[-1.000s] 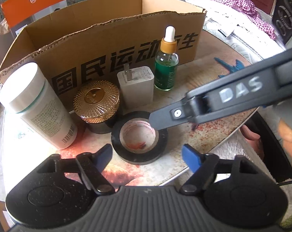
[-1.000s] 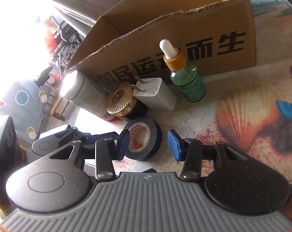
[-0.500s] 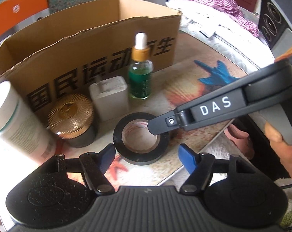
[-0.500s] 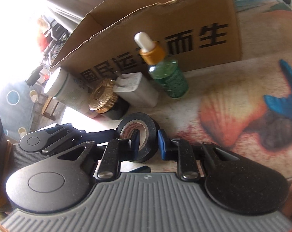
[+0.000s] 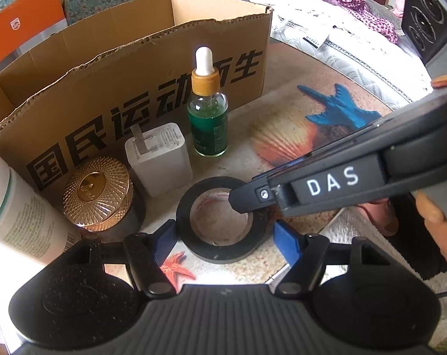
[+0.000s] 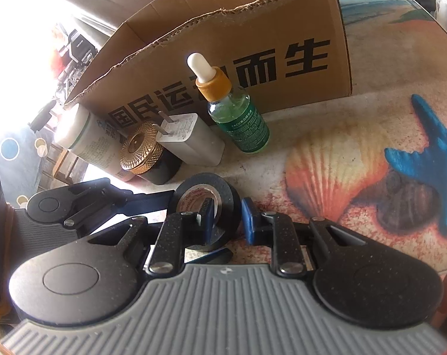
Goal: Organize rigid objects
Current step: 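Lift the tape roll with the right tool and carry it over the box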
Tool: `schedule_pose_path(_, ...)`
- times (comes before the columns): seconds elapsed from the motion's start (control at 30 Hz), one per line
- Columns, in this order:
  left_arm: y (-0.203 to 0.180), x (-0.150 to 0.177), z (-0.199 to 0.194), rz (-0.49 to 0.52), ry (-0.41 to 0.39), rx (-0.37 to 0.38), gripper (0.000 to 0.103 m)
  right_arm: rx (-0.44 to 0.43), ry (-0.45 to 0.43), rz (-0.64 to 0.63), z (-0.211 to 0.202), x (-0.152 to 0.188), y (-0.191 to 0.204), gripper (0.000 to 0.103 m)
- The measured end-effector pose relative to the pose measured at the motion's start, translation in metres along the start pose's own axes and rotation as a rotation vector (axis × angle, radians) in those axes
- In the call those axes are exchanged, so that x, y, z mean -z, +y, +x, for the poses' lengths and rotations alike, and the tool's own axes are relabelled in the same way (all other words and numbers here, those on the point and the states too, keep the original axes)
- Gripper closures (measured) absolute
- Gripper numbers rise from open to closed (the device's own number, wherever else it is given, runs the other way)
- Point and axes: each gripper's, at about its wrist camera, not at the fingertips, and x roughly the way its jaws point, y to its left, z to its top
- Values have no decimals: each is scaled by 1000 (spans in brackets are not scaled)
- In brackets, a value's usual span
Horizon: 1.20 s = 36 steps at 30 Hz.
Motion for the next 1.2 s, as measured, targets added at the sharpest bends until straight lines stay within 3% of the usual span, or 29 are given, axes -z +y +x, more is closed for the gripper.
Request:
schedule_pose_path(0.1,1,0,-1,-13,-9,-9,36,12,-8,-23,-1,2,3,84)
schedule_pose_path(0.43,-3,1,-14,-10,-46,-15,36,35,-45,-56,-7,5,14,85)
schedule_pose_path(0.73,-13,-23,-77,56,-227,-105,36,54,-207,-175,-66,-7,51,85)
schedule_pose_path(0.87,-5,-43,-105,68,-303,-157,36,31,-290,-241,-90,-31,70,85)
schedule_pose_path(1.0,15,-70,-120,70,-333,-197,36,-6,-311,-299,-99,-71,85,85)
schedule_pose_path(1.07,29,-87,-119,65,-330,-202,36,-14,-306,-320,-100,-94,91,85)
schedule_pose_path(1.2,71,-127,-98,5,-236,-155,36,-26,-228,-333,-77,-153,96,84)
